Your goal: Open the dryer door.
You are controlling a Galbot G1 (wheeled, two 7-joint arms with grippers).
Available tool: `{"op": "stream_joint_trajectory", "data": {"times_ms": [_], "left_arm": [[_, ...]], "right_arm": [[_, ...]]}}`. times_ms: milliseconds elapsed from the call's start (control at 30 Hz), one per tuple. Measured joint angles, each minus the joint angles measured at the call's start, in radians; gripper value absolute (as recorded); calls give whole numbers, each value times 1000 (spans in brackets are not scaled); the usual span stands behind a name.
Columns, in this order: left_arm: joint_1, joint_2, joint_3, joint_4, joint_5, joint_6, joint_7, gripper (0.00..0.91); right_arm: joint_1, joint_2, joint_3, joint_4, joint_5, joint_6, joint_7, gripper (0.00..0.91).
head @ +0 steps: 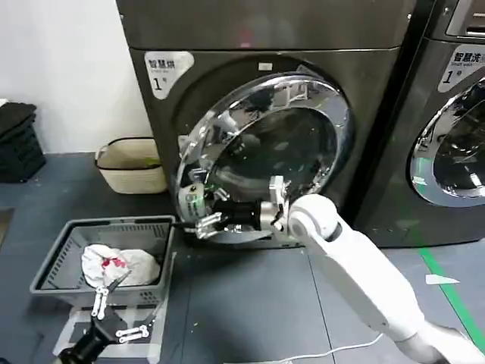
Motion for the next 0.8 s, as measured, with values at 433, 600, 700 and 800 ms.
{"op": "stream_joint_trajectory", "data": {"times_ms": [433,600,700,800], "left_arm": [[-77,109,25,24,-102,67,-41,907],[-133,185,59,54,-131,91,-66,907],[-180,232,98,77,-147,110,-82,907],[-230,270,142,103,-166,129,-99,907]], "right_arm": [[-80,-80,56,49,73,-11,-16,907],[-113,-112,81,88,86,-23,-44,907],[-131,-130,97,101,87,-27,-69,907],[-150,-147,112,116,93,-29,-86,907]]}}
